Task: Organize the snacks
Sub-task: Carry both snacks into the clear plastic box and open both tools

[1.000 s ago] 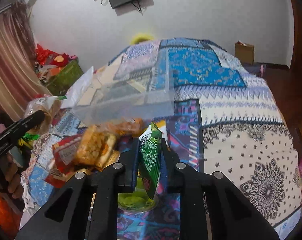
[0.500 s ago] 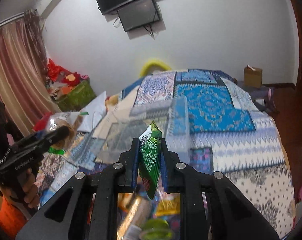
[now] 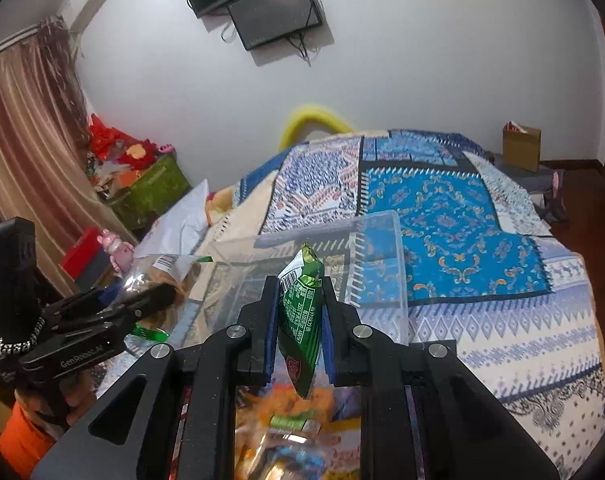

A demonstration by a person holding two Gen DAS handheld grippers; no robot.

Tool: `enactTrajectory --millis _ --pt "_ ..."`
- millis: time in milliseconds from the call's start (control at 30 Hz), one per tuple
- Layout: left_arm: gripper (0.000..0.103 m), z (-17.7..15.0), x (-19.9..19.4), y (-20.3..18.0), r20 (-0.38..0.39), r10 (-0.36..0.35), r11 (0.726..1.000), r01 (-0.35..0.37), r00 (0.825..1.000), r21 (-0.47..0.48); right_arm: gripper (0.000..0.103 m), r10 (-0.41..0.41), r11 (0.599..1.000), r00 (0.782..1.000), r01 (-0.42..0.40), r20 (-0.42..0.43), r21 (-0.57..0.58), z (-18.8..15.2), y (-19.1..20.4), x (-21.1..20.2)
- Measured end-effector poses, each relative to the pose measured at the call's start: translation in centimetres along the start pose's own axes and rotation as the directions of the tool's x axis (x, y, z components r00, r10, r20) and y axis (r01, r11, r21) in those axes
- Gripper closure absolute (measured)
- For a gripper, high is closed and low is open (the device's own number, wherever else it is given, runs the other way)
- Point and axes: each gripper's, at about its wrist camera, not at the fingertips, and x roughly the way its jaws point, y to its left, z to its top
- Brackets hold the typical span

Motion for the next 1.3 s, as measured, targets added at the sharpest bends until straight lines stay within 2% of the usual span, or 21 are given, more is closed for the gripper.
enactTrajectory --millis 167,300,667,800,933,1067,1167,1300 --pt "0.052 -0.6 3.4 0.2 -0.07 0.021 1.0 -0.019 0.997 0.019 0.086 -0.015 1.0 0.998 0.015 -0.064 0.005 -0.3 -0.6 3.1" --pt "0.052 -1.0 5.1 0.3 -0.107 0.01 1.0 -0.008 0.994 0.02 0.086 -0.018 1.0 0.992 0.018 -0.126 -0.004 -1.0 -0.8 5.3" --pt "0.052 -1.4 7.9 0.1 -0.194 0.023 0.999 -0.018 0.981 0.027 0.085 -0.046 0.999 0.98 0.041 -0.194 -0.033 -1.8 -0.7 7.1" --pt "0.051 -1.6 8.1 0.0 -0.224 0.025 1.0 -0.021 0.974 0.02 0.073 -0.051 0.998 0.98 0.044 -0.191 -0.04 -1.6 -0.6 6.6" --pt "0.049 -1.3 6.7 -0.4 -0.192 0.038 0.999 -0.03 0.981 0.041 0.064 -0.077 0.995 0.983 0.066 -0.164 -0.074 -1.4 0.0 5.3" --pt "0.043 -0.6 4.5 -1.0 -0.153 0.035 0.999 -0.028 0.988 0.044 0.049 -0.087 0.993 0.988 0.076 -0.131 -0.087 -1.1 0.8 3.3" --pt "0.042 -0.2 2.2 -1.6 -0.114 0.041 0.998 -0.035 0.993 0.052 0.046 -0.1 0.99 0.991 0.09 -0.093 -0.107 -0.9 1.6 1.5" --pt "0.034 -0.1 -1.2 -2.1 -0.055 0.042 0.997 -0.038 0.998 0.061 0.043 -0.093 0.988 0.994 0.086 -0.049 -0.128 -0.8 2.7 -1.7"
